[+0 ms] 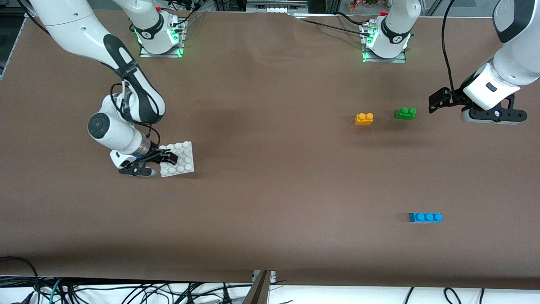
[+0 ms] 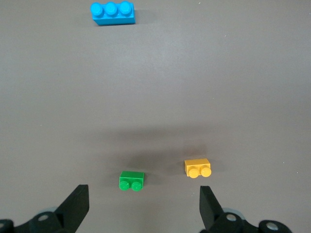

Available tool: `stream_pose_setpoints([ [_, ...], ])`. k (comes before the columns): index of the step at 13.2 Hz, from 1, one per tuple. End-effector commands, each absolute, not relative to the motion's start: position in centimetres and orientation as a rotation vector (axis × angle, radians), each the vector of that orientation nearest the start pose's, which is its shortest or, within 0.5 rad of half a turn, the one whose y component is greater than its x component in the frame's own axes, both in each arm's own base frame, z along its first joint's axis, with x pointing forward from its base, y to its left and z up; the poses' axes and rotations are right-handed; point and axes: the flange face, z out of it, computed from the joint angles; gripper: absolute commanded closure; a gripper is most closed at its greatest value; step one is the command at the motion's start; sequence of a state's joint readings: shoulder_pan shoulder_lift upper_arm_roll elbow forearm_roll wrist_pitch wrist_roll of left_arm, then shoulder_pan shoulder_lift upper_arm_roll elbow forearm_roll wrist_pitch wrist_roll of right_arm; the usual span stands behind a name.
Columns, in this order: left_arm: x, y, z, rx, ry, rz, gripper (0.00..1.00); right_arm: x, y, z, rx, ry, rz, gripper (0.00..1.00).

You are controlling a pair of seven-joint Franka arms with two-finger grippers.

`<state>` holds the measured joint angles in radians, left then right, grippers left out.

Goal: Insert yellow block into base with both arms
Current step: 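Slide the white base plate toward the table middle with the right gripper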

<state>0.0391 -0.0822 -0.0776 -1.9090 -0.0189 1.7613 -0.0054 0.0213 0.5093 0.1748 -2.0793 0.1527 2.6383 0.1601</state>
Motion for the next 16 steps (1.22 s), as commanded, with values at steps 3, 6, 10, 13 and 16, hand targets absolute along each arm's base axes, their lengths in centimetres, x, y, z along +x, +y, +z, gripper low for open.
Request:
stream_pose_setpoints([
  [3,52.5,-2.3,52.9,-3.140,0.044,0.111,0.00,57.1,17.6,17.8,-2.928,0.271,-0.080,0.28],
  [6,52.6,-2.3,53.2,-3.141,0.041,0.104,0.00,56.3,20.1,17.2,-2.916,0.312,-0.089,0.28],
  [10,52.6,-2.6,53.3,-3.140,0.044,0.107,0.00,55.1,23.3,15.9,-2.895,0.355,-0.116,0.34],
  [13,52.5,-2.5,53.2,-3.140,0.046,0.111,0.00,54.5,25.2,15.9,-2.884,0.393,-0.113,0.36],
  [16,52.5,-2.6,53.2,-3.140,0.044,0.111,0.00,53.8,27.5,15.9,-2.873,0.428,-0.106,0.36],
])
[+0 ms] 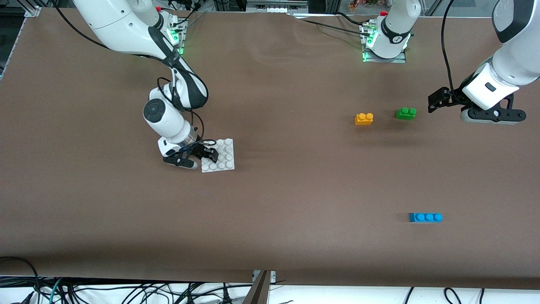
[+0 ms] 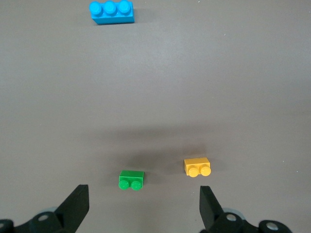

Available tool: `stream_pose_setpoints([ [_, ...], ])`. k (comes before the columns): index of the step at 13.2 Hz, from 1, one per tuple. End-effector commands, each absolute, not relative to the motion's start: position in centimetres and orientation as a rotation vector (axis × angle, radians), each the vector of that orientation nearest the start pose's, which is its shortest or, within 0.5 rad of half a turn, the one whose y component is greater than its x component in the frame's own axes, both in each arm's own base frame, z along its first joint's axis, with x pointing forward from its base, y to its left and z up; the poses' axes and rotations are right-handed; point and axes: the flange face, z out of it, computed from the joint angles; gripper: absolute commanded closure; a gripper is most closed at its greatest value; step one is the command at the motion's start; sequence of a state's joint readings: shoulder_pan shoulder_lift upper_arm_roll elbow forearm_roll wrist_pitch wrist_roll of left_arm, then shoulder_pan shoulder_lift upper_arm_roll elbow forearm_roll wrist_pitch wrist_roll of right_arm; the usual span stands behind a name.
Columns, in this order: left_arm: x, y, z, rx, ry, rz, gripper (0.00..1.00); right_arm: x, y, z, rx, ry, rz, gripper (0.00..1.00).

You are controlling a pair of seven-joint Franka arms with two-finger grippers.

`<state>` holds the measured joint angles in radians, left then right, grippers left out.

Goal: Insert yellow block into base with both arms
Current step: 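Slide the white base plate toward the table middle with the right gripper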

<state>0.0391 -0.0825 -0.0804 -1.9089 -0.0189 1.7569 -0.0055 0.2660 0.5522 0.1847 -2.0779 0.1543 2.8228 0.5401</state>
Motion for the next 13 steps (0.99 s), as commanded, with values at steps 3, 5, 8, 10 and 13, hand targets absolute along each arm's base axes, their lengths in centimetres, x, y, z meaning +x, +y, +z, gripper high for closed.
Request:
stream_pose_setpoints([
  [3,52.6,-2.5,53.2,-3.140,0.044,0.114,0.00,53.9,30.2,16.0,-2.852,0.457,-0.110,0.36],
  [5,52.5,-2.5,53.2,-3.140,0.046,0.111,0.00,53.8,32.8,15.7,-2.846,0.475,-0.121,0.36],
  [8,52.5,-2.5,53.1,-3.141,0.043,0.119,0.00,53.2,37.9,15.3,-2.844,0.529,-0.169,0.36],
  [10,52.5,-2.4,53.1,-3.140,0.041,0.119,0.00,53.0,40.6,15.0,-2.839,0.548,-0.200,0.36],
  [13,52.5,-2.4,53.2,-3.139,0.041,0.121,0.00,52.2,44.6,14.7,-2.803,0.575,-0.203,0.37],
])
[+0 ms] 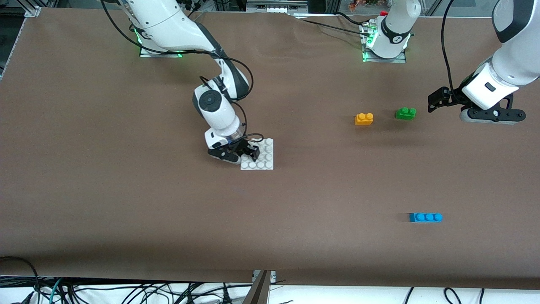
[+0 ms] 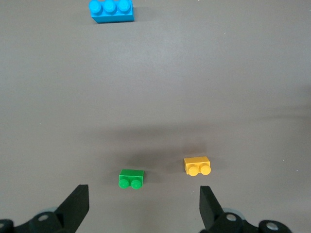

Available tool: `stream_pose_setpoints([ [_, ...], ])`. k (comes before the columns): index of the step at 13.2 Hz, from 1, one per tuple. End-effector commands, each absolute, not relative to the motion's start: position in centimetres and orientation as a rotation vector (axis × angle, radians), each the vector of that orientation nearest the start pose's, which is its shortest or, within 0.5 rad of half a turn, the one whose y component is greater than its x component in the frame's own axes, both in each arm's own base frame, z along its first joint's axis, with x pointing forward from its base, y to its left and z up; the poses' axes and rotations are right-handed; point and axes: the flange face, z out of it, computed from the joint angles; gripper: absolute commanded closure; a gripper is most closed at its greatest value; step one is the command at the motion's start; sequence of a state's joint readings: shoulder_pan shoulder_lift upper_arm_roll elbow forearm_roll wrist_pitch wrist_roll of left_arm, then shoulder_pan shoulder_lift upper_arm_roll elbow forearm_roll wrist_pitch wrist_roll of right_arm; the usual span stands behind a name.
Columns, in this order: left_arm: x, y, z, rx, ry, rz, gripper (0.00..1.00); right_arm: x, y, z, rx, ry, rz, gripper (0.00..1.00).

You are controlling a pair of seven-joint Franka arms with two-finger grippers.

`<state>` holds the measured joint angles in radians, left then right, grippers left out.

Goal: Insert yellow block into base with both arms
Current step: 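Slide the white base plate toward the table middle with the right gripper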

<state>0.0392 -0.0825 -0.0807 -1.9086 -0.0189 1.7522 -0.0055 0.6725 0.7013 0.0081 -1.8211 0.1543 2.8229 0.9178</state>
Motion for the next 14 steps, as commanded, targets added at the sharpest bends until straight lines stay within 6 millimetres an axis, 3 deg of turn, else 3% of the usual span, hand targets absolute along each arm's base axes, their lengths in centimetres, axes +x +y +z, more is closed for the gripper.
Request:
stream_pose_setpoints([
  [1,52.4,-2.5,53.2,-3.139,0.044,0.128,0.00,51.9,45.8,14.7,-2.792,0.578,-0.204,0.37],
  [9,52.3,-2.4,53.2,-3.140,0.043,0.140,0.00,49.1,52.2,12.9,-2.775,0.632,-0.267,0.38],
  [14,52.3,-2.6,53.2,-3.139,0.043,0.140,0.00,48.6,54.2,13.0,-2.746,0.677,-0.262,0.38],
])
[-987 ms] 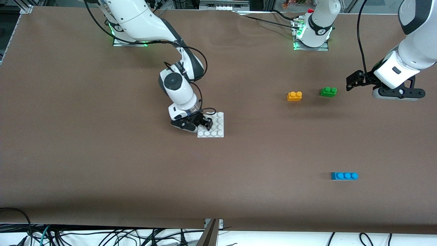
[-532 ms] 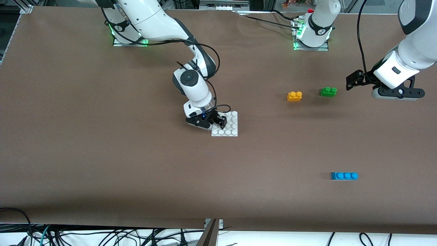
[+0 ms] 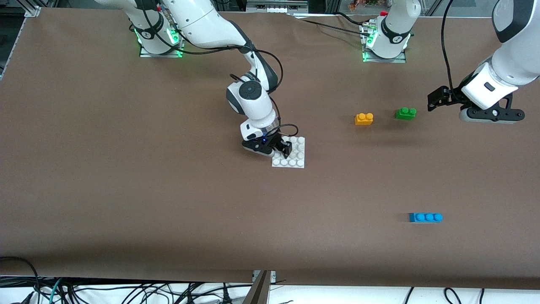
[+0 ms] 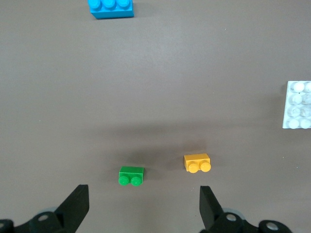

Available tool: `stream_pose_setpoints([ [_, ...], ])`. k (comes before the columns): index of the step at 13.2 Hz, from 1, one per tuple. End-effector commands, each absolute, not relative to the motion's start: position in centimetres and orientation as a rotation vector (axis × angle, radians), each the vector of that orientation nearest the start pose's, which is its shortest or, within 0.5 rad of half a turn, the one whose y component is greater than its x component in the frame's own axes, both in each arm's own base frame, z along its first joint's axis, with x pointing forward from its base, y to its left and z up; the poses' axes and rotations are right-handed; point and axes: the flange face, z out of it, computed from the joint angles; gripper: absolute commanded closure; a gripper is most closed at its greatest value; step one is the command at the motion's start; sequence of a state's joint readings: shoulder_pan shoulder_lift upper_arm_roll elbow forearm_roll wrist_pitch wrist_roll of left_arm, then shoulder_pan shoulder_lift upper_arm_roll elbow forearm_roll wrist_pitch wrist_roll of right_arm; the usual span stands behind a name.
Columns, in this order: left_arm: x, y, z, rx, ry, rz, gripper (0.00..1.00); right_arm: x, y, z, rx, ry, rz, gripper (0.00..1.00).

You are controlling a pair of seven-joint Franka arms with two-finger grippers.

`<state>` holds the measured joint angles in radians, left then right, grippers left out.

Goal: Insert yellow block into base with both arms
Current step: 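Slide the white base plate toward the table middle with the right gripper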

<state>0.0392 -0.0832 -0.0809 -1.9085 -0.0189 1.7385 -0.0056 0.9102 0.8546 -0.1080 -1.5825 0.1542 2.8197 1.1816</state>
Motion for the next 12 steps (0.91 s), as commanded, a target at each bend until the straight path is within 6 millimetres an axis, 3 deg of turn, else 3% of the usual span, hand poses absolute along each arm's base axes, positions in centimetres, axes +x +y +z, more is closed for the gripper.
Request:
stream_pose_setpoints([
  [1,52.4,-2.6,53.2,-3.140,0.046,0.138,0.00,48.6,54.2,13.1,-2.743,0.681,-0.262,0.38],
  [5,52.3,-2.7,53.2,-3.139,0.046,0.140,0.00,49.9,53.7,14.6,-2.737,0.685,-0.284,0.37],
  [8,52.3,-2.4,53.1,-3.140,0.043,0.143,0.00,52.3,54.1,18.4,-2.797,0.708,-0.245,0.20],
  [10,52.3,-2.4,53.1,-3.140,0.046,0.145,0.00,54.5,52.9,21.3,-2.852,0.755,-0.207,0.00],
  [12,52.3,-2.6,53.1,-3.139,0.046,0.145,0.00,56.8,50.5,24.2,-2.912,0.700,-0.161,0.00],
])
